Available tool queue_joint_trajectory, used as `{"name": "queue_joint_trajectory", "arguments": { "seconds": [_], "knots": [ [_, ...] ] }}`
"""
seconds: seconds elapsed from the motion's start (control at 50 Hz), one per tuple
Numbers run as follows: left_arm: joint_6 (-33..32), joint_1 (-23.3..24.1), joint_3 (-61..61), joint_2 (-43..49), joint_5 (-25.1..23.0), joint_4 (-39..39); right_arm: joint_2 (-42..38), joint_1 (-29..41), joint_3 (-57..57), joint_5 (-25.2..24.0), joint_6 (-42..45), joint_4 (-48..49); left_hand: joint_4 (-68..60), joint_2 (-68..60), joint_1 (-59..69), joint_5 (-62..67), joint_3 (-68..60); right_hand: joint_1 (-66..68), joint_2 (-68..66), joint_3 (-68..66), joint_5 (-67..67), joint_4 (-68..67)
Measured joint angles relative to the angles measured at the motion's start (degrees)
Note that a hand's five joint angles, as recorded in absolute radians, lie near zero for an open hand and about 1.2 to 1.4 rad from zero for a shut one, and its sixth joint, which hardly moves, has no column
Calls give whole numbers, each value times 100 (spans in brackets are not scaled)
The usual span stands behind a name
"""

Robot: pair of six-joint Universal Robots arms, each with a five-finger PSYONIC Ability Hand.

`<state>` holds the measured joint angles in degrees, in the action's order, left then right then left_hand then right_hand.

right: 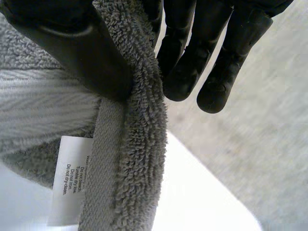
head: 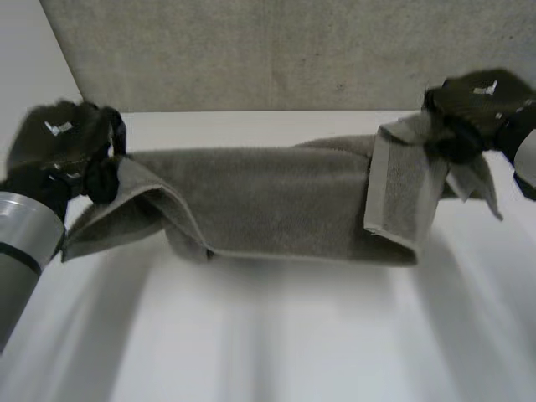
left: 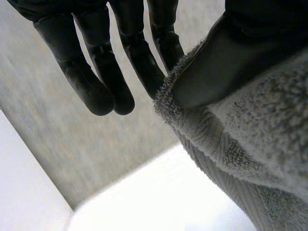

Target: Fold the towel.

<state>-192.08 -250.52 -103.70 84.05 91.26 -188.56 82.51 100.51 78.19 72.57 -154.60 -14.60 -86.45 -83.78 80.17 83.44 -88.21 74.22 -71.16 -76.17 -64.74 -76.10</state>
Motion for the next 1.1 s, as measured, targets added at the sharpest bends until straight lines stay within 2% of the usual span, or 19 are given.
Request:
{"name": "queue_joint_trajectory", "arguments": {
  "seconds": [0.16,0.26,0.36,0.38,0.44,0.46,0.48,0.5,0.52,0.56,0.58,0.6,0.66,0.86,0.98,1.1],
  "knots": [
    [-14,-123,198,1743,-176,-2,-1272,15,-165,-78,123,55,-1,0,0,0,-5,0,0,0,0,0],
    [-1,-150,803,2805,-196,-2,-2103,22,-486,-40,-388,570,-1,0,0,0,-6,0,0,0,0,0],
    [-3,-168,1455,3290,-195,-22,-2617,-30,-828,95,-1020,1033,-1,0,0,0,-9,-24,3,7,6,8],
    [-6,-169,1539,3328,-194,-24,-2678,-36,-876,129,-1104,1081,-1,0,0,0,-9,-170,102,197,181,204],
    [-13,-170,1932,3469,-179,-30,-2885,-53,-1049,281,-1389,1212,-1,0,0,0,-10,-2518,2351,2558,2571,2568],
    [-13,-168,2078,3510,-172,-24,-2946,-56,-1104,344,-1473,1242,283,258,-306,-266,285,-3312,3093,3384,3403,3388],
    [-12,-166,2202,3531,-166,-23,-2981,-53,-1137,392,-1523,1257,1187,1202,-1157,-1116,1153,-4477,4252,4545,4555,4557],
    [-12,-165,2249,3536,-164,-18,-2995,-51,-1149,413,-1543,1263,1807,1668,-1612,-1697,1739,-4871,4645,4947,5088,4962],
    [-14,-162,2339,3541,-161,-7,-3016,-46,-1164,450,-1569,1272,2817,2731,-2698,-2649,2685,-5541,5325,5715,5766,5666],
    [-20,-155,2452,3523,-157,25,-3011,-35,-1151,472,-1567,1281,5147,4804,-4936,-4906,4949,-5987,5675,6189,6174,6150],
    [-26,-150,2481,3500,-156,52,-2975,-30,-1123,460,-1535,1292,6043,5664,-5615,-5783,5875,-6058,5688,6226,6174,6174],
    [-32,-145,2482,3459,-154,96,-2902,-28,-1054,420,-1462,1302,6701,6318,-6150,-6445,6683,-6089,5688,6227,6174,6180],
    [-50,-143,2373,3276,-153,203,-2584,-34,-770,211,-1100,1381,7096,6836,-6434,-6960,7316,-6102,5688,6231,6174,6180],
    [-76,-189,1330,2346,-185,253,-1608,66,408,-709,963,1619,7096,6859,-6435,-7000,7345,-6120,5688,6232,6174,6180],
    [-76,-217,842,2094,-187,185,-1606,487,585,-863,1751,1618,7096,6859,-6435,-6987,7345,-6120,5688,6231,6174,6180],
    [-79,-219,461,2048,-179,179,-2228,968,160,-869,2332,1577,7096,6859,-6435,-6984,7345,-6078,5681,6228,6158,6179]
  ]
}}
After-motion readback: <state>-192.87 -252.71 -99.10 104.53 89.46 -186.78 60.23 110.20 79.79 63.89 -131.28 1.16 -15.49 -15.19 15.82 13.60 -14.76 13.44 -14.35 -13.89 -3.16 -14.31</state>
